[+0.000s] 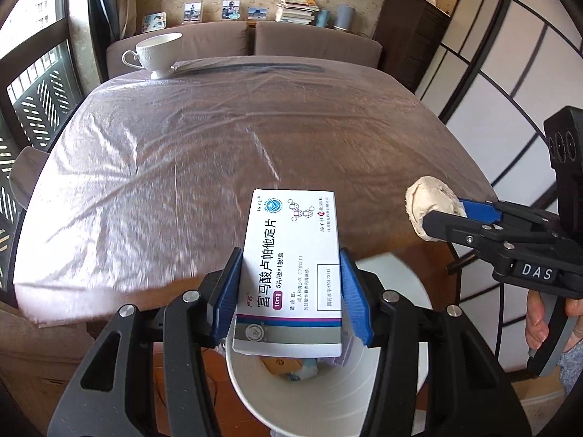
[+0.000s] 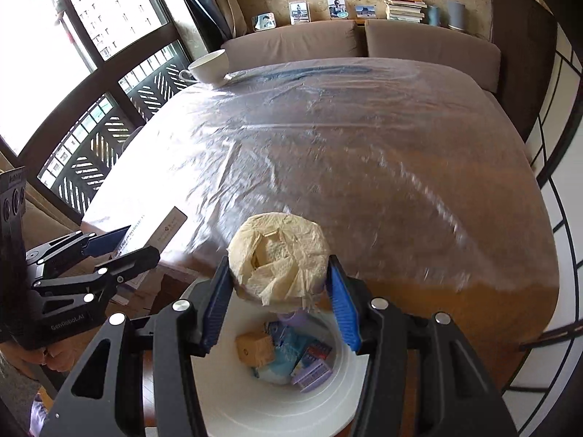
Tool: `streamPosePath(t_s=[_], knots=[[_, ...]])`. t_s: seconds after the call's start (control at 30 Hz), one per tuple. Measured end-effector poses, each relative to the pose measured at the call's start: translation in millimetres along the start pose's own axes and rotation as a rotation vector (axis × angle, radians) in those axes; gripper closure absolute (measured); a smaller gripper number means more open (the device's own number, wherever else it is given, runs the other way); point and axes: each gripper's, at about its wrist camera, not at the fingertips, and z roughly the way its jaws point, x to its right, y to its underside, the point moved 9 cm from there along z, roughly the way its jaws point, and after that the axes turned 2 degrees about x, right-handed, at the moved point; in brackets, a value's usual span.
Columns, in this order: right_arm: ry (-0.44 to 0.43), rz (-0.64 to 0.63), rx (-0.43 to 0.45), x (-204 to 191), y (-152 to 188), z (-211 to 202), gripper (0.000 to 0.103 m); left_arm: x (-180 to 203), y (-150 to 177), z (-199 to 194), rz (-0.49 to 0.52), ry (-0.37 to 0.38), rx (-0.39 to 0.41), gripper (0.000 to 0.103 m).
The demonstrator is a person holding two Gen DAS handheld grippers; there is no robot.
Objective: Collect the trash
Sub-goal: 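Carry the medicine box and bread lump down over the white bin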
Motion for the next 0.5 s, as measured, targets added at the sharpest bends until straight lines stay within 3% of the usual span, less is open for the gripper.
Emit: streamPosePath(t_s=[0.27, 0.5], knots=[[0.039, 0.027, -0.041, -25.1, 58.5, -7.1, 0.053, 6.6, 53.2, -14.5, 0.052, 0.044, -0.063, 0.051], [0.07, 0.039, -0.109, -22.3, 96.9, 5.8, 0.053, 11.8, 80.6, -0.7, 0.082, 0.055, -0.133, 0.051]])
